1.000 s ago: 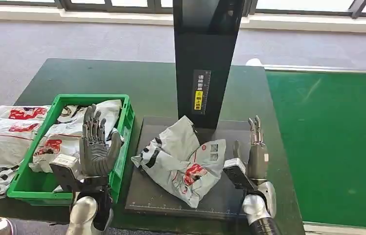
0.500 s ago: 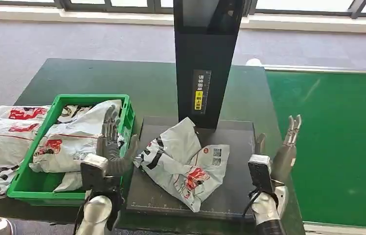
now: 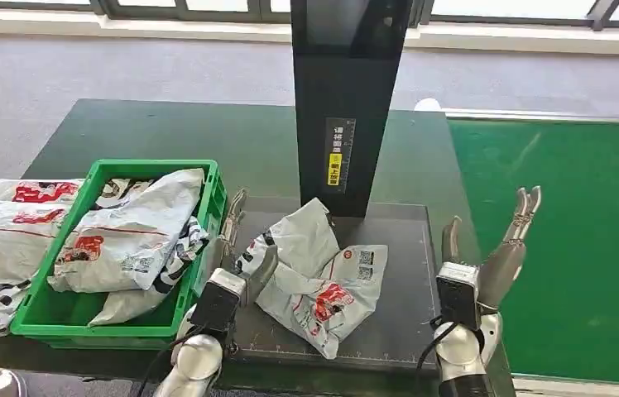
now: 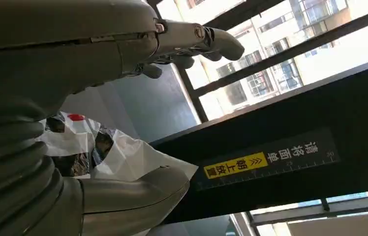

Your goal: Moved the parcel from conveyor to table for the left to box.

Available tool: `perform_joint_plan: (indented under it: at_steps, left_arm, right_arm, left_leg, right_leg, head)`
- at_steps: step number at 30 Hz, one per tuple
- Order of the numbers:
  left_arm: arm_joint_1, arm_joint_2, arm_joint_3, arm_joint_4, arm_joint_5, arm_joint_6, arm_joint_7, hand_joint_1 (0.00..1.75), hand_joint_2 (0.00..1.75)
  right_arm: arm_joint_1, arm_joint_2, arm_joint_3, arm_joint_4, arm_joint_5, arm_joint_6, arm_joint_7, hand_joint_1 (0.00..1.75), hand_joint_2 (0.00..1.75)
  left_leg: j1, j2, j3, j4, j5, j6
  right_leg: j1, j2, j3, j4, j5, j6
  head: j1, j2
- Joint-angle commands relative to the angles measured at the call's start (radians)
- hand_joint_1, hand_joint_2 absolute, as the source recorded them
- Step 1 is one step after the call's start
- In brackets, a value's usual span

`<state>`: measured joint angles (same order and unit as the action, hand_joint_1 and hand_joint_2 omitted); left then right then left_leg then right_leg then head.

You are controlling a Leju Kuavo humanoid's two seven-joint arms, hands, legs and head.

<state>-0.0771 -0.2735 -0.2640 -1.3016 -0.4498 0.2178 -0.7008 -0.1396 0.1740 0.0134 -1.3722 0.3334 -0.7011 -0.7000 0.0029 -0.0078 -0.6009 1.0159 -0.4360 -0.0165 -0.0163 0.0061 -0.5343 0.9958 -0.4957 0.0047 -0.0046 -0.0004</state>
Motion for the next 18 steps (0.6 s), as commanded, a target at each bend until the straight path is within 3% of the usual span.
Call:
perform_joint_plan:
  at_steps: [1, 11, 14, 18]
  left_arm:
    - [-0.097, -0.042, -0.044, 0.15, -0.104, 0.055, 0.004, 0.0, 1.75]
    - [-0.178, -0.069, -0.066, 0.328, -0.235, 0.107, 0.072, 0.0, 1.75]
    - [-0.252, -0.069, -0.104, 0.506, -0.439, 0.207, 0.228, 0.0, 1.75]
    - [-0.321, -0.076, -0.127, 0.695, -0.481, 0.278, 0.277, 0.0, 1.75]
  right_arm:
    - [-0.002, 0.009, -0.087, -0.03, -0.008, 0.003, 0.002, 0.0, 1.75]
    - [-0.005, 0.01, -0.114, -0.03, -0.021, 0.003, 0.002, 0.0, 1.75]
    - [-0.014, 0.012, -0.112, -0.022, -0.021, 0.003, 0.002, 0.0, 1.75]
    - [-0.022, 0.015, -0.117, -0.01, -0.016, 0.003, 0.002, 0.0, 1.75]
  left_leg:
    - [0.0, -0.004, 0.001, -0.002, 0.001, 0.0]
    - [0.0, -0.006, 0.0, -0.001, 0.002, 0.0]
    - [0.0, -0.006, 0.0, -0.001, 0.002, 0.001]
    - [0.0, -0.003, 0.001, -0.001, 0.001, 0.0]
  right_leg:
    - [0.0, -0.005, 0.002, -0.002, 0.0, -0.001]
    - [0.0, -0.007, 0.002, -0.002, 0.0, 0.0]
    - [0.0, -0.007, 0.001, -0.002, 0.001, 0.0]
    - [0.0, -0.003, 0.001, -0.001, 0.001, 0.001]
  head:
    - [0.0, 0.0]
    - [0.0, 0.0]
    - [0.0, 0.0]
    - [0.0, 0.0]
